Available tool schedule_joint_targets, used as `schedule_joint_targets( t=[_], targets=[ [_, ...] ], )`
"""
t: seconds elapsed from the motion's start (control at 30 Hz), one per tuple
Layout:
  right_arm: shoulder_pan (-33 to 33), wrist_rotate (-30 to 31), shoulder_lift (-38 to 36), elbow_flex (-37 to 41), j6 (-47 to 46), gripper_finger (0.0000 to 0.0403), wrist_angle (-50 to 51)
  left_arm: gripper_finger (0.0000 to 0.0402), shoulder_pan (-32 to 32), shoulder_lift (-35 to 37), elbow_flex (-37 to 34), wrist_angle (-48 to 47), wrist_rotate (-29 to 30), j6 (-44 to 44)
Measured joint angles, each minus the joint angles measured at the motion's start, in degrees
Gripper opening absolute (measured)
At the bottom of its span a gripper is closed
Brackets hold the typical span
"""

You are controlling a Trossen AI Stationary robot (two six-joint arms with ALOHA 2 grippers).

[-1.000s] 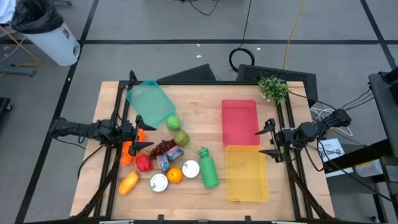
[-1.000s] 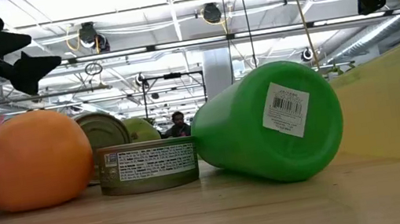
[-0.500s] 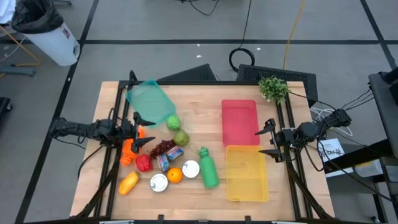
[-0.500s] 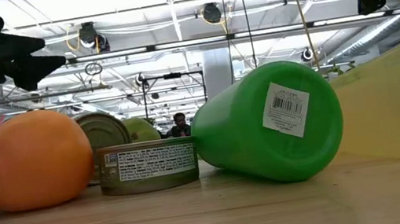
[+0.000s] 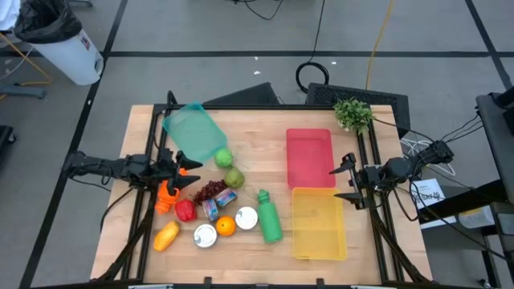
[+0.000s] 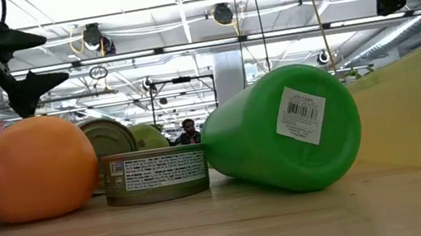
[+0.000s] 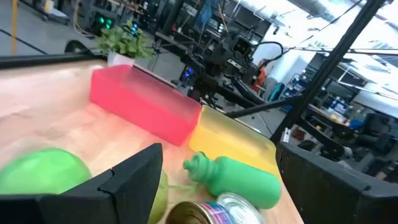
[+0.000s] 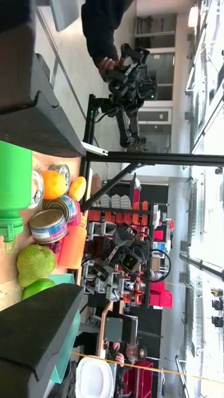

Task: Pick & Place Food Item
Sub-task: Put the blue and pink tuna can into the yellow bin

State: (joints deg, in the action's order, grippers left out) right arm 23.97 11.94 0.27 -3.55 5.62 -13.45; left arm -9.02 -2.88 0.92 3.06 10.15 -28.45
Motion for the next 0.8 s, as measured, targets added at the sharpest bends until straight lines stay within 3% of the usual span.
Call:
schedule_joint_targets(
  t=[0.27, 0.43, 0.8],
  targets=[
    [0.0, 0.0, 0.0, 0.0, -0.01, 0.0329, 0.02, 0.0324, -0.01, -5.17, 0.31, 1.73, -5.64, -3.61],
    [0.01, 0.01, 0.0, 0.0, -0.01, 0.0329, 0.0, 0.0324, -1.5, -12.11, 7.82, -0.21, -5.99, -2.57],
    [0.01, -0.01, 0.0, 0.0, 0.0, 0.0329, 0.0, 0.0324, -9.96, -47.41, 35.42, -20.97, 1.9, 2.9]
  ],
)
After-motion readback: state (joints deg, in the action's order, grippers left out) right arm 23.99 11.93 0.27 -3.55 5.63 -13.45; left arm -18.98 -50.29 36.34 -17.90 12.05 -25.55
